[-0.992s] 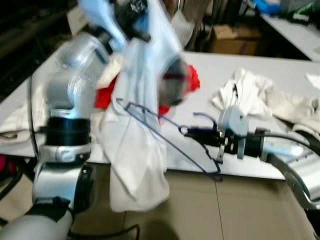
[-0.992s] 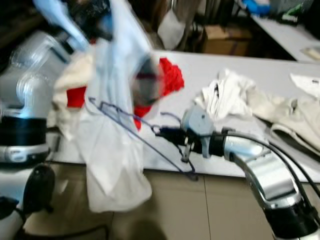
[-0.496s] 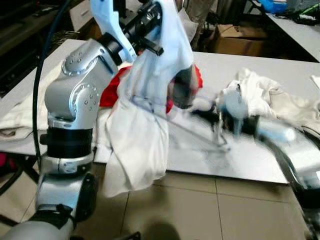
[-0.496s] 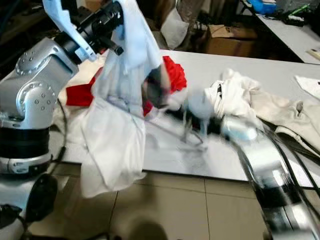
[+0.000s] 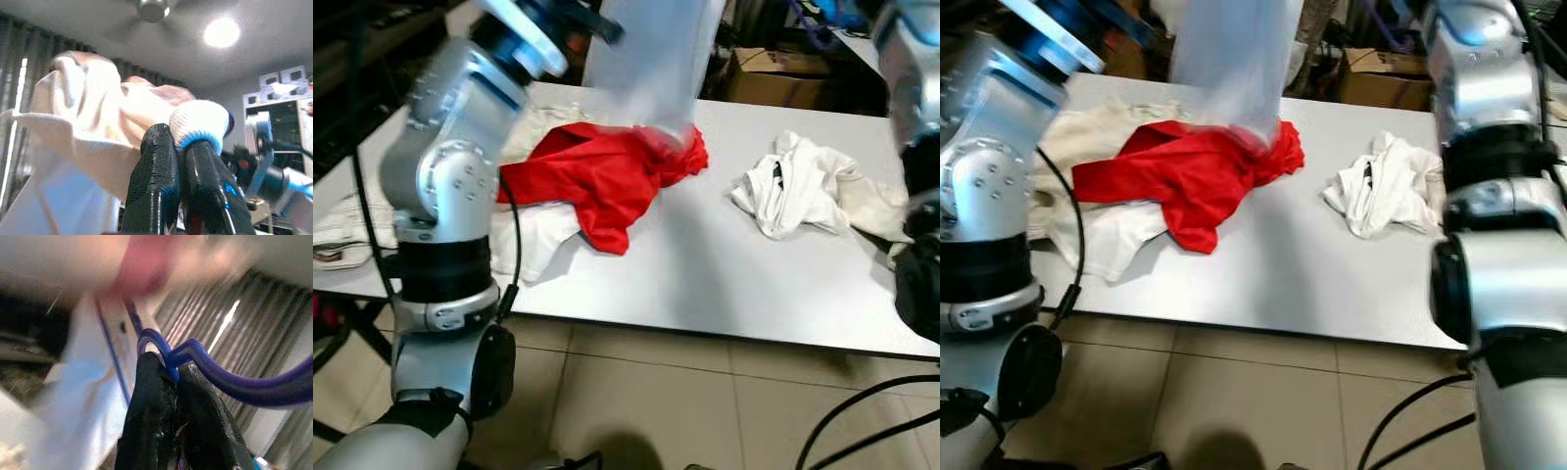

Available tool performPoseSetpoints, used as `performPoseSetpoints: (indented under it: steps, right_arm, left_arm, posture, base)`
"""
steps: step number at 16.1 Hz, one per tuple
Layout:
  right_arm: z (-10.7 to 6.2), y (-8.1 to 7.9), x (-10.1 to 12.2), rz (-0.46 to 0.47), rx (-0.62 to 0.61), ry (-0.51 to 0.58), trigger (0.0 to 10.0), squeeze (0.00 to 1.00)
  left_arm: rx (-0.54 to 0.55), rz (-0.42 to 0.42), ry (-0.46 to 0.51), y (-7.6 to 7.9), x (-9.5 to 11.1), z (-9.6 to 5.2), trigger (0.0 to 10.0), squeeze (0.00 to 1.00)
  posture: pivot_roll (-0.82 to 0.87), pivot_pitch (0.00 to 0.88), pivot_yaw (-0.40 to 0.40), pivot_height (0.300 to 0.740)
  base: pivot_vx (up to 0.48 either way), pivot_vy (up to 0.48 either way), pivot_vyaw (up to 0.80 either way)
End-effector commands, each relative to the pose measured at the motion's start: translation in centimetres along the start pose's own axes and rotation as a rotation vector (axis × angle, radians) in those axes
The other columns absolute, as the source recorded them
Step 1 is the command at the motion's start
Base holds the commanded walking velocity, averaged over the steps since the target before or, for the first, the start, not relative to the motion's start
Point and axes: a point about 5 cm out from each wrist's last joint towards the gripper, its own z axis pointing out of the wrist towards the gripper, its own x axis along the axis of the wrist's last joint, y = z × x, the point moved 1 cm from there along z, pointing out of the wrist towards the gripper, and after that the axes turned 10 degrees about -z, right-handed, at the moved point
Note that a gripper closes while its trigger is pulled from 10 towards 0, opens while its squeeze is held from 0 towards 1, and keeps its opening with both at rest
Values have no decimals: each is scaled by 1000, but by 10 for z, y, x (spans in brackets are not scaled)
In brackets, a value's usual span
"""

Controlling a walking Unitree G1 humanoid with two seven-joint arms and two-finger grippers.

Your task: Hang hanger

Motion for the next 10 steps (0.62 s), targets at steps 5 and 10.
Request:
performPoseSetpoints:
  steps: [5, 10]
  right_arm:
    - [-47, -95, -96, 26, 476, -257, 10000, 0]
    - [-151, -137, -155, 38, 822, -368, 10000, 0]
  left_arm:
    - [191, 133, -327, -28, -79, -10, 10000, 0]
    - [405, 358, -806, -65, -196, -102, 10000, 0]
  posture:
    - [-48, 0, -22, 740]
    - [-97, 0, 50, 740]
  base:
    - [0, 0, 0]
    - [0, 0, 0]
